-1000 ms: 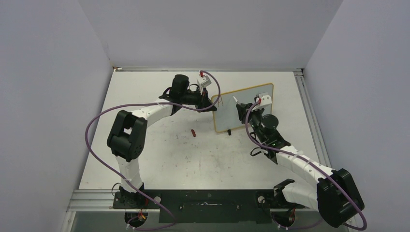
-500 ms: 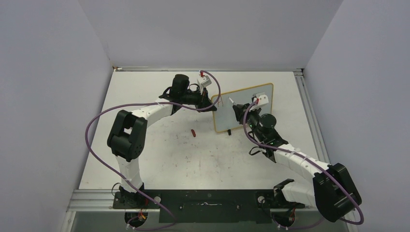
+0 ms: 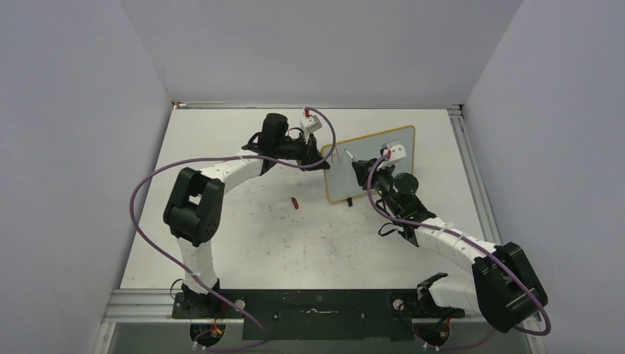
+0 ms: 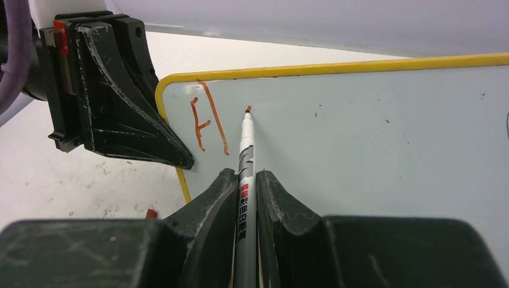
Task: Write a sentence on the whiteboard
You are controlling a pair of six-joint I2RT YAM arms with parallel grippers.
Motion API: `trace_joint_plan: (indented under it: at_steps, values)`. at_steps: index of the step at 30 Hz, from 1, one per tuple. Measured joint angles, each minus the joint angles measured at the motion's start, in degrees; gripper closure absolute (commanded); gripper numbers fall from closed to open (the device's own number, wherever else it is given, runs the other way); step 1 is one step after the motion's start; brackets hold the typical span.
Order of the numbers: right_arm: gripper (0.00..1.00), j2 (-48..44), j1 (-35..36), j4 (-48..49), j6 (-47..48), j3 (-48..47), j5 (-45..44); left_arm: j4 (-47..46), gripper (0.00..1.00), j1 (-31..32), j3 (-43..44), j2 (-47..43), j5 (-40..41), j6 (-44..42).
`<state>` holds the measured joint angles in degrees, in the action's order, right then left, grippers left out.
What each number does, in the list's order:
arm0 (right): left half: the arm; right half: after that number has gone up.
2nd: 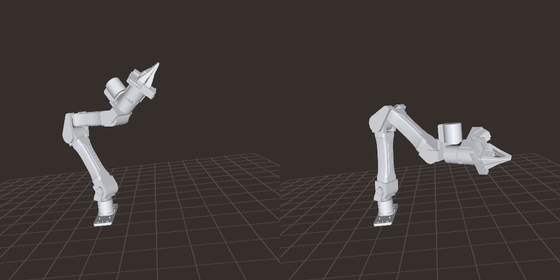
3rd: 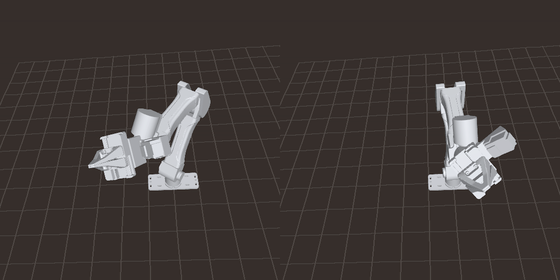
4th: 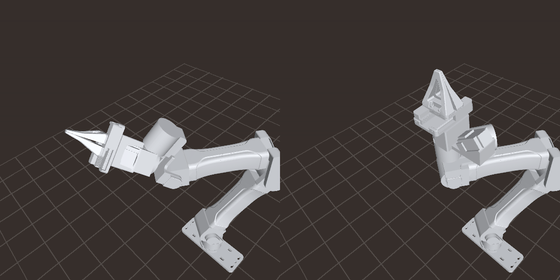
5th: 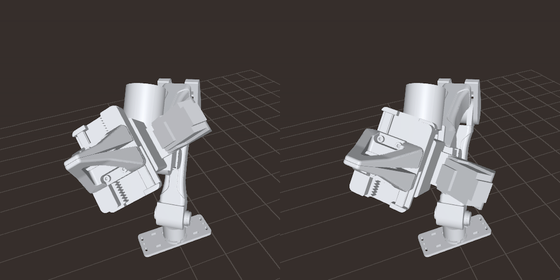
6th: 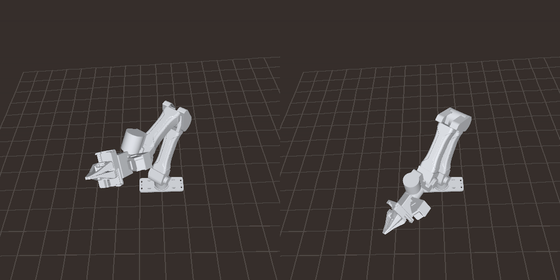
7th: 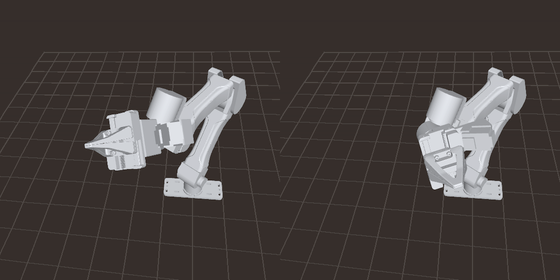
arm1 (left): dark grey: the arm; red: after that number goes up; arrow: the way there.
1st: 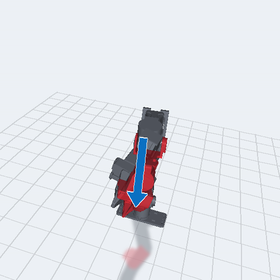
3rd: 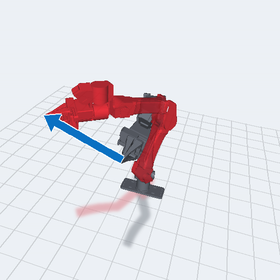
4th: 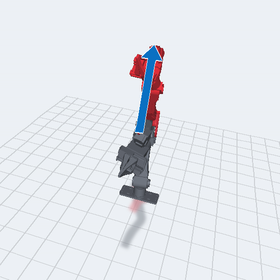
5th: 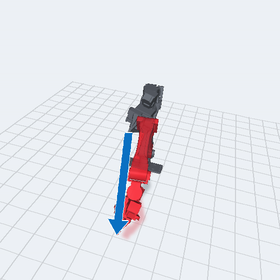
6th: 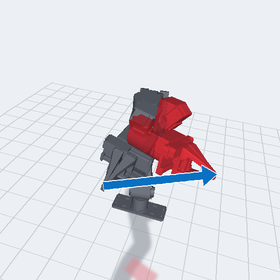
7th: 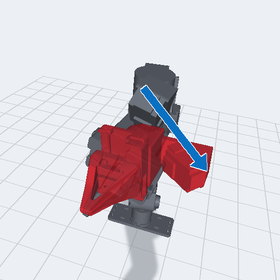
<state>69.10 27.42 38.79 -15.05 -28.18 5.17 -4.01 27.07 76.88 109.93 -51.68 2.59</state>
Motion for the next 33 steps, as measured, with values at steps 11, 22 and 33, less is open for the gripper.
trace_joint_plan:
  at_steps: [11,22,33]
  values:
    - [0.95,0.85,1.66,0.24,0.98,-0.09,0.63,0.39,1.00,-0.15,0.02,0.02,-0.04,0.17]
    - [0.95,1.40,4.22,-1.70,1.36,-0.09,-2.21,0.46,1.00,-0.15,0.09,0.02,0.07,0.17]
    - [0.95,0.52,4.50,-2.89,1.75,-0.09,-5.95,0.61,1.00,-0.15,0.11,0.02,0.31,0.22]
